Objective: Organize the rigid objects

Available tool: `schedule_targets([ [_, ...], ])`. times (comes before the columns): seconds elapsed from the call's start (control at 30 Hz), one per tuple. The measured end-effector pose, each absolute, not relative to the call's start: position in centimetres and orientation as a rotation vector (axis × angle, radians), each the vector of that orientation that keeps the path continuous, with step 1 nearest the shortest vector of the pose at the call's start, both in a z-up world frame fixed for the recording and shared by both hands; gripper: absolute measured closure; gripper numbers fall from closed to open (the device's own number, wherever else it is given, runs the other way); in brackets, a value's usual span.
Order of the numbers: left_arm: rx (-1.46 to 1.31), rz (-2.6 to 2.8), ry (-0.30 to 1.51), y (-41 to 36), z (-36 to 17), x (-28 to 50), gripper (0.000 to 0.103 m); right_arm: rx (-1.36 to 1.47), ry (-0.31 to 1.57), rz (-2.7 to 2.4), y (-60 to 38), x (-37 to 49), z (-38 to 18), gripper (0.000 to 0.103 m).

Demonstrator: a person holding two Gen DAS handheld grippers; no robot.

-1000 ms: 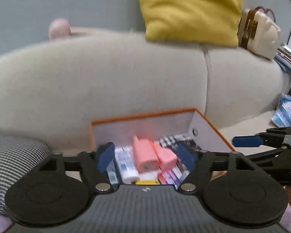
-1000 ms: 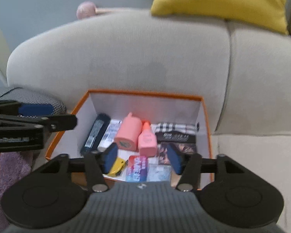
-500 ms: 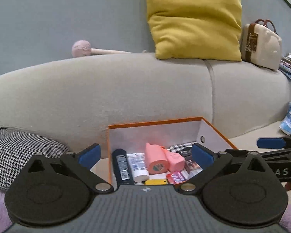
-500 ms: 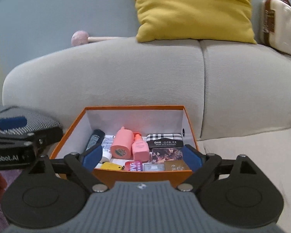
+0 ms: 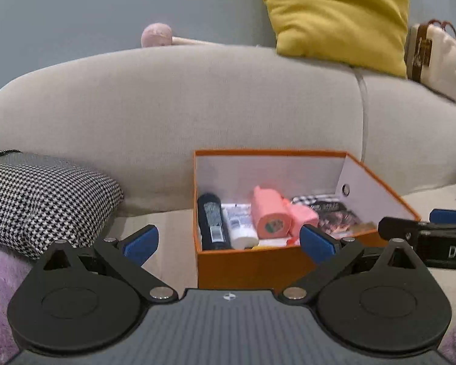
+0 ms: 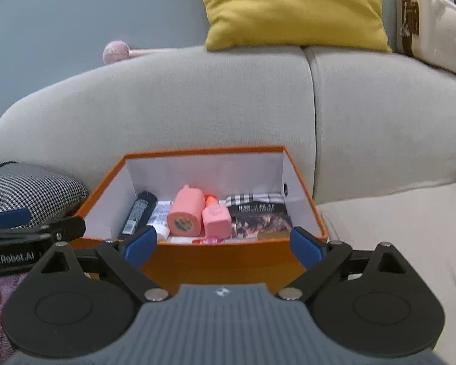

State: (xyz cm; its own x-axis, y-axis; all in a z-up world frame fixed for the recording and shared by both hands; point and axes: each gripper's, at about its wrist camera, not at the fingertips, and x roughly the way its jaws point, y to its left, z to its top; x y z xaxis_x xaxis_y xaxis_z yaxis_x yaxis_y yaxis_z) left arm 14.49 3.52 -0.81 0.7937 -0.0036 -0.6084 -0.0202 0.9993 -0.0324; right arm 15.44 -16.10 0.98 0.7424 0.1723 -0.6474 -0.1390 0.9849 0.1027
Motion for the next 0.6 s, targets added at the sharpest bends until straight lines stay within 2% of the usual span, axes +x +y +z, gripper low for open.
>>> schedule_targets([
  [0.27,-0.077,0.02,0.586,4.2,-1.8,14.7,0.0,0.066,0.704,0.171,-15.5,15.7,-1.5,0.009],
  [0.6,-0.078,0.021,0.619,4.9,-2.9,15.1,0.0,0.095,0.733,0.146,-15.6,15.8,-2.9,0.009],
])
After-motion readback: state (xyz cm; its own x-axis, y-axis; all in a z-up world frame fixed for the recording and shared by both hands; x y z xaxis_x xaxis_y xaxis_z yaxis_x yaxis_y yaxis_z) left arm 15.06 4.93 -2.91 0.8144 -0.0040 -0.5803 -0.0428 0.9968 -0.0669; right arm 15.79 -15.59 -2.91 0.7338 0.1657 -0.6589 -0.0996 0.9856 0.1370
